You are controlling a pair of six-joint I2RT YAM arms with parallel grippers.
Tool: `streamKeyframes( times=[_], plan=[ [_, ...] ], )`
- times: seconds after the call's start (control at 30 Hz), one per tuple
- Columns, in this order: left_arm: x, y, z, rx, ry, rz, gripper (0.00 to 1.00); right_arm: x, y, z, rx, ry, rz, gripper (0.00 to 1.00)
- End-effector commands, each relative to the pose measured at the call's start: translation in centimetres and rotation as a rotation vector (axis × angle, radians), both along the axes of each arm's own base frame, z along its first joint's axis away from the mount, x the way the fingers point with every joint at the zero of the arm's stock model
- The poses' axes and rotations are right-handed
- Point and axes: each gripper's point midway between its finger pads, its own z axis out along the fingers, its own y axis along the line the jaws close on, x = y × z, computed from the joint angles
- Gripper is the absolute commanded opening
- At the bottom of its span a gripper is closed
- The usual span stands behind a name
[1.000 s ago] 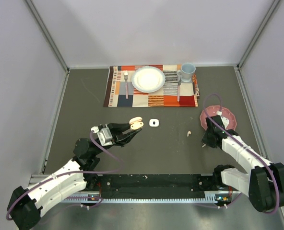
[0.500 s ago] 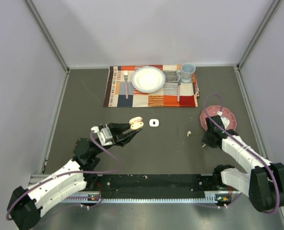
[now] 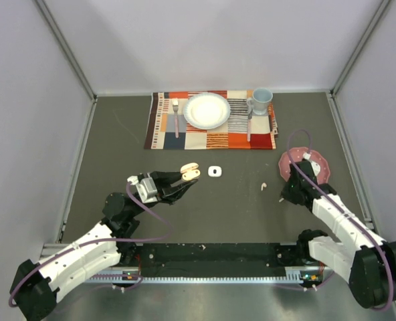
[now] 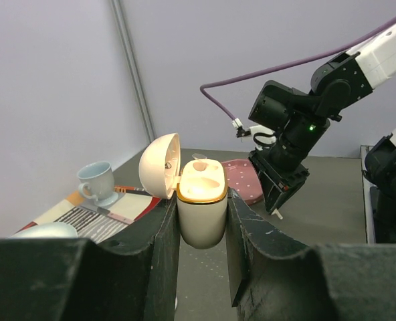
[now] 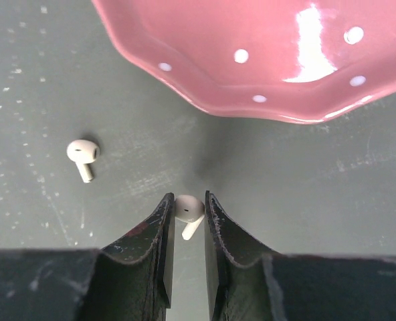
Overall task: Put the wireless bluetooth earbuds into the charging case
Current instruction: Pick up the right earbud from the center of the board, then insert the right earbud into the right side groove of the charging case.
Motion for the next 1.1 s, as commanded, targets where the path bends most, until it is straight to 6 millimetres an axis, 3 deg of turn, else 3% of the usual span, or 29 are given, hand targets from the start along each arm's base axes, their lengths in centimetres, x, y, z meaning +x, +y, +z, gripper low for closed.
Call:
streamKeyframes(
  times=[0.0, 0.4, 0.83, 1.07],
  plan=[
    [0.0, 0.3, 1.3, -0.031, -0.029, 0.011, 0.00, 1.4, 1.7, 2.5, 0.050, -0.108, 0.106, 0.03],
    [0.4, 0.0, 1.5, -0.036, -0.006, 0.013, 0.00, 2.8, 5.7, 9.4, 0.052, -0.313, 0.316, 0.00],
    [1.4, -0.6, 1.2, -0.032, 0.029, 0.022, 0.00, 3.4, 11.1, 20.4, 0.031, -0.728, 0.491, 0.00],
    [1.6, -0.5, 1.4, -0.048, 0.048, 0.028, 0.00, 2.9, 13.7, 24.8, 0.031, -0.919, 0.546, 0.00]
  ],
)
